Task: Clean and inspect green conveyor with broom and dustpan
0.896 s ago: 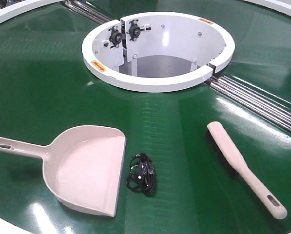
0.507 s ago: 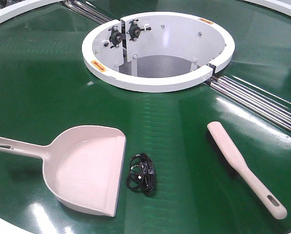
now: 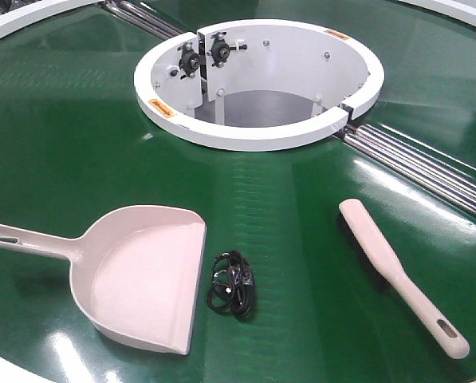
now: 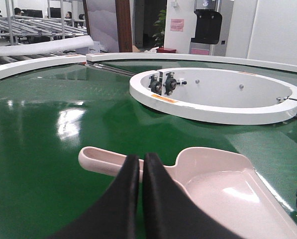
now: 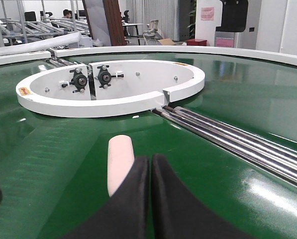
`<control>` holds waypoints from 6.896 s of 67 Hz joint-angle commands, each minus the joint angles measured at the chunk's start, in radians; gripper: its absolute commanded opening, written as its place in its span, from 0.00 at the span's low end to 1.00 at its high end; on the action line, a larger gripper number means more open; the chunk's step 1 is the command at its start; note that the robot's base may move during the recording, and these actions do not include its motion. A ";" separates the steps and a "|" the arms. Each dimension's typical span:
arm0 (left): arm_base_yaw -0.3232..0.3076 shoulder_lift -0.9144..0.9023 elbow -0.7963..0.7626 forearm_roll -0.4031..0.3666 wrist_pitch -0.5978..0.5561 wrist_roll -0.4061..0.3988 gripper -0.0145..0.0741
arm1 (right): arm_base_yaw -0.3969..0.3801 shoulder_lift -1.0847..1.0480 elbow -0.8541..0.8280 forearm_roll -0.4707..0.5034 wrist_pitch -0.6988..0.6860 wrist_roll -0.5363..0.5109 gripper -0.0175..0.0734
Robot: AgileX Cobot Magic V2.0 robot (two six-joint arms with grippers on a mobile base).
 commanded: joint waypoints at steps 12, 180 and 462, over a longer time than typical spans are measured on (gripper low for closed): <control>0.000 -0.014 0.017 -0.003 -0.144 -0.012 0.15 | -0.002 -0.018 0.022 -0.006 -0.075 -0.003 0.18; -0.001 1.419 -1.429 -0.212 1.067 0.642 0.71 | -0.002 -0.018 0.022 -0.006 -0.075 -0.003 0.18; -0.121 1.725 -1.314 -0.107 0.981 1.454 0.16 | -0.002 -0.018 0.022 -0.006 -0.075 -0.003 0.18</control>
